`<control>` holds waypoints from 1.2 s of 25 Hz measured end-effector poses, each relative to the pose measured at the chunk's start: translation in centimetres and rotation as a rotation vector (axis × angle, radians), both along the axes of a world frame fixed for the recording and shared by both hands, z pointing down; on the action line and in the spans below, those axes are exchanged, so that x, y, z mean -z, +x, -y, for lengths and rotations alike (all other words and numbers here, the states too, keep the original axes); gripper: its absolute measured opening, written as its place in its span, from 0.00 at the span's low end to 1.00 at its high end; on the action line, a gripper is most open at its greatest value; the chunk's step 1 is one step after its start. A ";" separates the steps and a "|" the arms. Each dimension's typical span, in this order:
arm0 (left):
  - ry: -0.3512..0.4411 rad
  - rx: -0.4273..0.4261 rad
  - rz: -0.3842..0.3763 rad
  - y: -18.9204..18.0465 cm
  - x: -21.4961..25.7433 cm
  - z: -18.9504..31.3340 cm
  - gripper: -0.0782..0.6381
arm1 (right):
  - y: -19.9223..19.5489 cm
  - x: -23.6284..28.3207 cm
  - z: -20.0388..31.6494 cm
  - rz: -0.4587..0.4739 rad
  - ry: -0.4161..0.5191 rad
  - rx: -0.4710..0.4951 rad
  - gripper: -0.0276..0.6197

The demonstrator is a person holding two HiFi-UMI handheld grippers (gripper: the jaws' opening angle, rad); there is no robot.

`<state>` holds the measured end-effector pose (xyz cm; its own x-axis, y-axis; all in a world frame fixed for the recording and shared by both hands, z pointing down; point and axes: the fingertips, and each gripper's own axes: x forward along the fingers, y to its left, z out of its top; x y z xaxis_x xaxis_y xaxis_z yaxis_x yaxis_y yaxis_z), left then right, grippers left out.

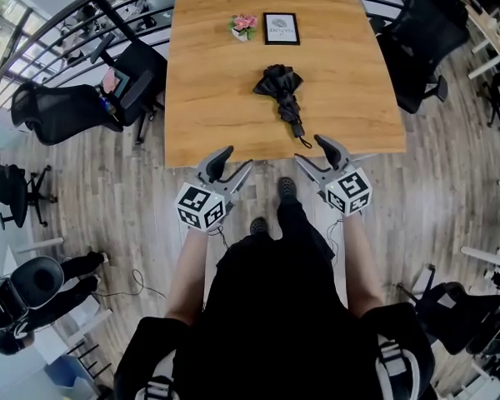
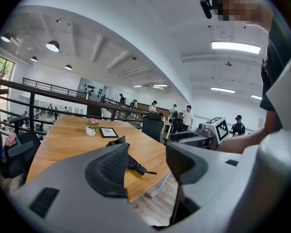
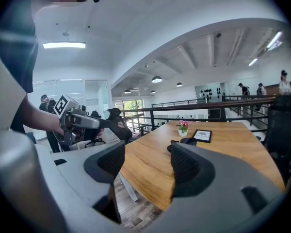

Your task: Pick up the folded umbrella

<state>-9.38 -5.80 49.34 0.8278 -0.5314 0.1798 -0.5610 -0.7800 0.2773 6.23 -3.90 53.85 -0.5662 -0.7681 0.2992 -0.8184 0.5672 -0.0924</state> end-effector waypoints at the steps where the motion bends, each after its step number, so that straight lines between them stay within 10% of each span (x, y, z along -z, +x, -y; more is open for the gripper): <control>1: -0.003 0.002 0.002 0.3 -0.1 0.5 0.48 | 0.2 -0.1 0.5 0.001 -0.004 0.004 0.50; 30: -0.061 0.173 0.038 6.1 -1.7 9.2 0.48 | 4.4 -5.1 11.1 -0.021 -0.118 0.214 0.50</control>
